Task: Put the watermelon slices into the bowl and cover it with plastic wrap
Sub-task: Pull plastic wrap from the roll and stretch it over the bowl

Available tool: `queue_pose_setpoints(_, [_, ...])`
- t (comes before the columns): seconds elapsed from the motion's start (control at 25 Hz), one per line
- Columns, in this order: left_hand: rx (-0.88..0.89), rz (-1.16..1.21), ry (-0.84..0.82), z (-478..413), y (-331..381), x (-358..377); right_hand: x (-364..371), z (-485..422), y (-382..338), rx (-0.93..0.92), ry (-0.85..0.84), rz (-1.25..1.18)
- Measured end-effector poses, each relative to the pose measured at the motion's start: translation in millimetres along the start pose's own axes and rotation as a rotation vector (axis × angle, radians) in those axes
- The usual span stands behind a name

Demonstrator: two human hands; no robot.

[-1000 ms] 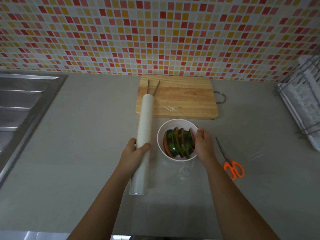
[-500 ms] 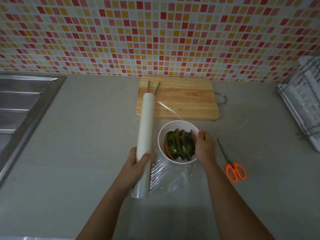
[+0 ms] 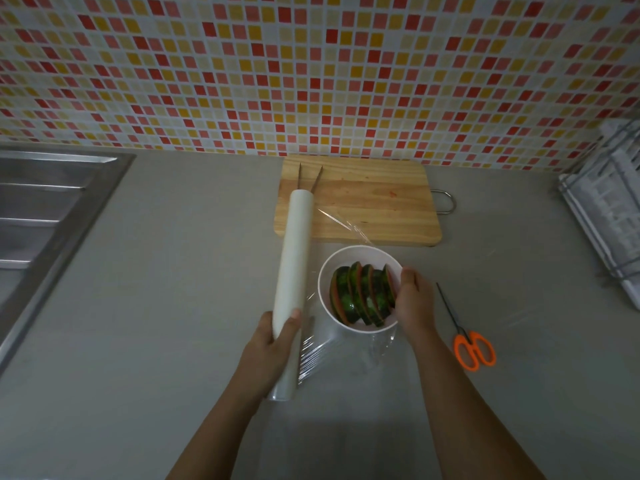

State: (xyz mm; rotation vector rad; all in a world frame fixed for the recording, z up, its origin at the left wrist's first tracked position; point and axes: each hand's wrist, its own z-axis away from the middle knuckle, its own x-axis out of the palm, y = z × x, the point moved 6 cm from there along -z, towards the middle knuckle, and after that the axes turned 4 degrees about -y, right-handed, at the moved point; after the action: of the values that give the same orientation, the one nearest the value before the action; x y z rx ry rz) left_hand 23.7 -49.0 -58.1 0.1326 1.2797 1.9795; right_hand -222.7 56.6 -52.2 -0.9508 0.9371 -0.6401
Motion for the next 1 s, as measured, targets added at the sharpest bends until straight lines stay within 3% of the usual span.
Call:
queue_pose_setpoints(0.12, [-0.089, 0.259, -0.076, 5, -8, 4, 0, 1, 2, 0.002, 0.001, 0.011])
queue_pose_setpoints(0.2, [-0.097, 0.293, -0.099, 8, -12, 5, 0, 1, 1, -0.011, 0.008, 0.019])
queue_pose_setpoints(0.44, [0.059, -0.128, 0.046, 9, -7, -6, -1, 2, -1, -0.028, 0.018, 0.054])
queue_pose_setpoints(0.52, [0.049, -0.133, 0.049, 9, -6, -3, -2, 3, -4, -0.039, 0.025, 0.066])
queue_pose_setpoints(0.76, [-0.114, 0.451, -0.066, 14, -25, 10, -2, 2, -4, -0.058, 0.050, 0.102])
queue_pose_setpoints(1.0, [-0.063, 0.452, -0.100, 8, -25, 9, 0, -2, -9, -0.050, 0.075, 0.082])
